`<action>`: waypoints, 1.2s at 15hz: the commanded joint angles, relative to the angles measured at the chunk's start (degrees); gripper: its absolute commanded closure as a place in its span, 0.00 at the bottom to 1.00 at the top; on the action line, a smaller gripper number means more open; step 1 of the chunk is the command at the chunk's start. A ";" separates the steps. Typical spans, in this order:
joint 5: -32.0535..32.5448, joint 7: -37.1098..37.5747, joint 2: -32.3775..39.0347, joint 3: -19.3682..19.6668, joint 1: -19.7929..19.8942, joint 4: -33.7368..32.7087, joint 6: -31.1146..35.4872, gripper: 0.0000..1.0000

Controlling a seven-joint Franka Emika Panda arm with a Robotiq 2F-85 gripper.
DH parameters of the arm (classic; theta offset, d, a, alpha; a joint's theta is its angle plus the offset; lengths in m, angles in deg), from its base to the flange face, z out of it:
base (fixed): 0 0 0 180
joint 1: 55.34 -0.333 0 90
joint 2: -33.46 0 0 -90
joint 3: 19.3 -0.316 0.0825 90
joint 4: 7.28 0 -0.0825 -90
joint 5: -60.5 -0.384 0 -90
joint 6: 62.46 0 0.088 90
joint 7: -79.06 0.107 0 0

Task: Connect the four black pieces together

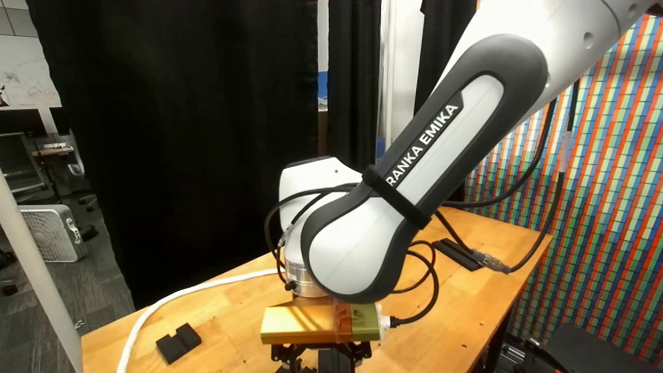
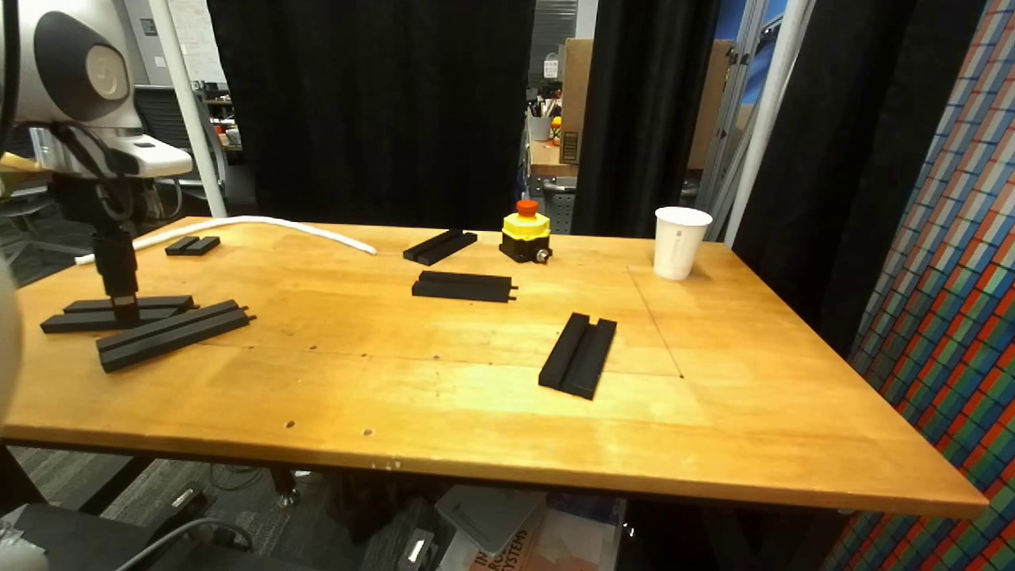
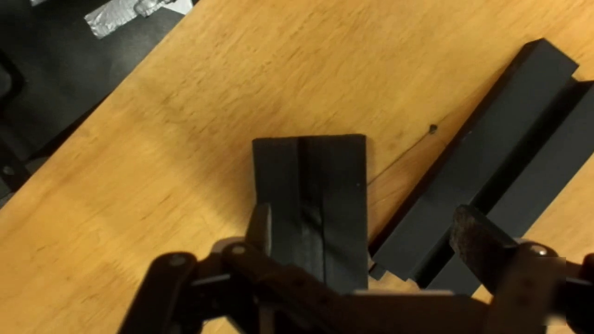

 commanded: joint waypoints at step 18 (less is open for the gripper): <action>-4.98 -8.83 2.25 -1.33 1.65 4.77 8.07 0.00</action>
